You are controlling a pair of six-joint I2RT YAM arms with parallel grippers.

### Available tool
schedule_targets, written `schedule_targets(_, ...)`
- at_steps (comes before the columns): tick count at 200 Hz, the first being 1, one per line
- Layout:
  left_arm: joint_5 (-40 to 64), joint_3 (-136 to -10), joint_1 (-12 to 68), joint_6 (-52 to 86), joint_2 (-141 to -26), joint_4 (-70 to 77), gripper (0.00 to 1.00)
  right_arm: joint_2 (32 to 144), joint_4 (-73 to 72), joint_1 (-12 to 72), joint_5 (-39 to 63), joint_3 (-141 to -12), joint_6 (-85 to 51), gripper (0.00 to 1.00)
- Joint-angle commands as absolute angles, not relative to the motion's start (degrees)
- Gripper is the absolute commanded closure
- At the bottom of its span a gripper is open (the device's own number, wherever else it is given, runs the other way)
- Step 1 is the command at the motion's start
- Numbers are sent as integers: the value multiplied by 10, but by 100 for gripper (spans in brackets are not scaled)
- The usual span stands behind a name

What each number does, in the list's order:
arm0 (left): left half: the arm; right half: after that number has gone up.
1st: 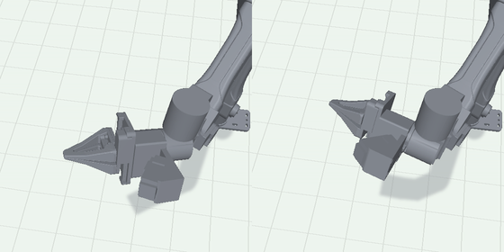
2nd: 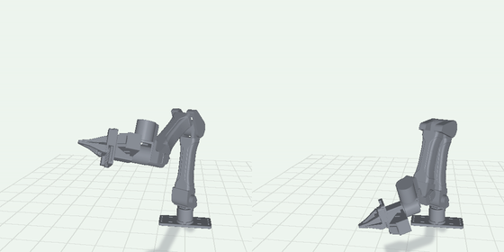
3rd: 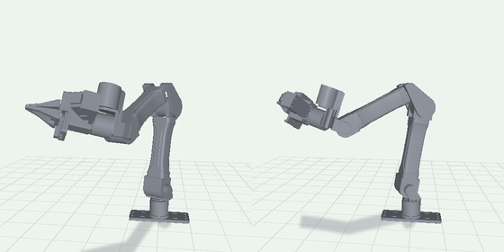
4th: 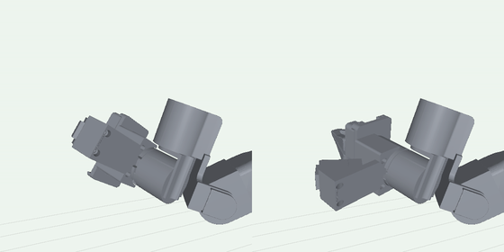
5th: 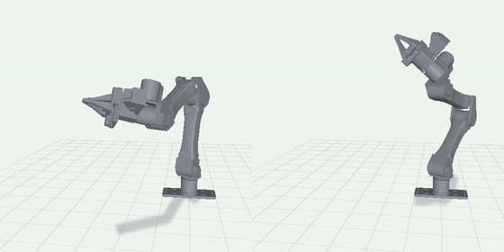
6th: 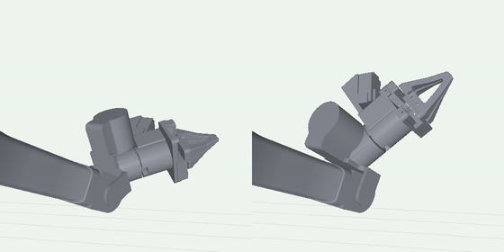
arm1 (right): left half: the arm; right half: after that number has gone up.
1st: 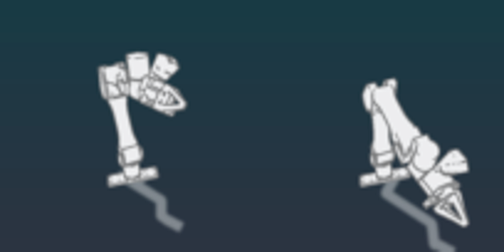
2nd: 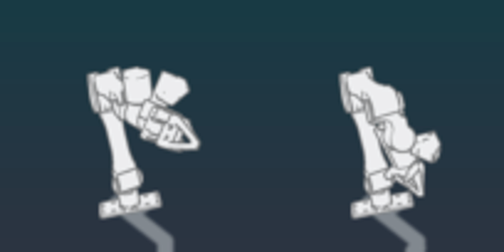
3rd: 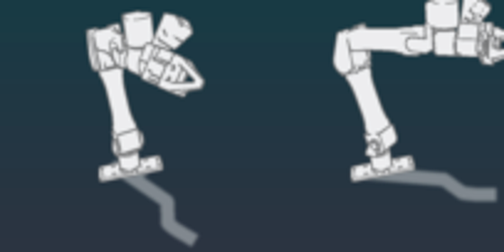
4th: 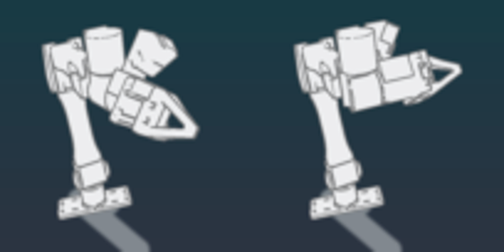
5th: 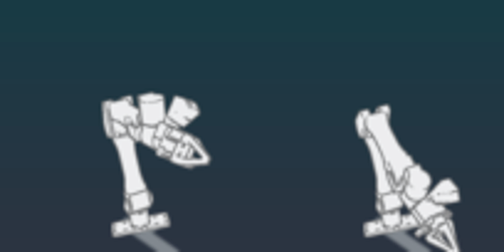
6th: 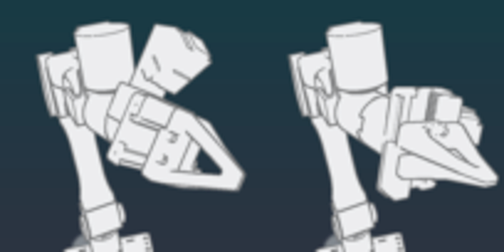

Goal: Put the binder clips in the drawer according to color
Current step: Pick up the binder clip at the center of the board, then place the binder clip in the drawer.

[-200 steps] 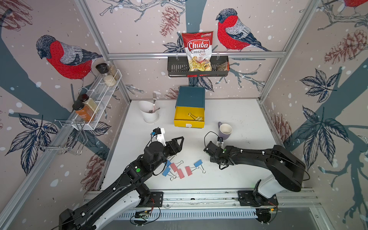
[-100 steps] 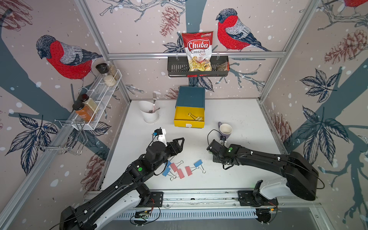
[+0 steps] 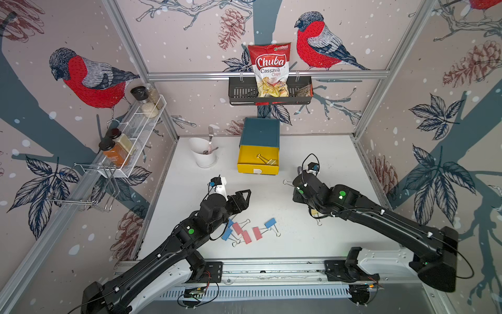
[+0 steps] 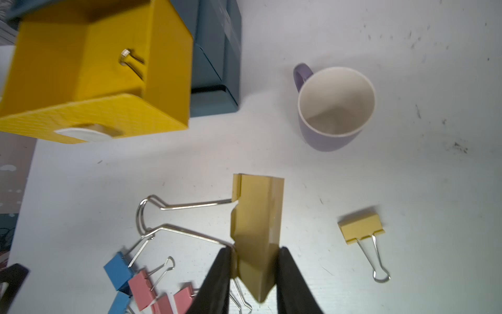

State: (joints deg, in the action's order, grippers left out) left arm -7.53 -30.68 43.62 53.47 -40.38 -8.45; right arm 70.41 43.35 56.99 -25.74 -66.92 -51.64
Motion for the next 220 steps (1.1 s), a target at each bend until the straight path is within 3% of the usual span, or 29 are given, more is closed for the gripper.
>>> schedule_targets(1, -72, -309, 436, 524, -403, -96, 18, 745, 407, 567, -274, -737, -456, 76)
schedule_targets(54, -74, -323, 436, 525, -395, -110, 19, 946, 425, 522, -220, -982, -380, 76)
schedule_targets(123, -65, -328, 436, 524, -410, -99, 19, 1083, 460, 485, -163, -1101, -360, 73)
schedule_targets(181, -60, -335, 436, 517, -419, -93, 19, 1097, 467, 481, -156, -1105, -358, 40)
schedule_targets(220, -56, -350, 436, 501, -428, -100, 19, 1048, 467, 486, -192, -1088, -344, 31)
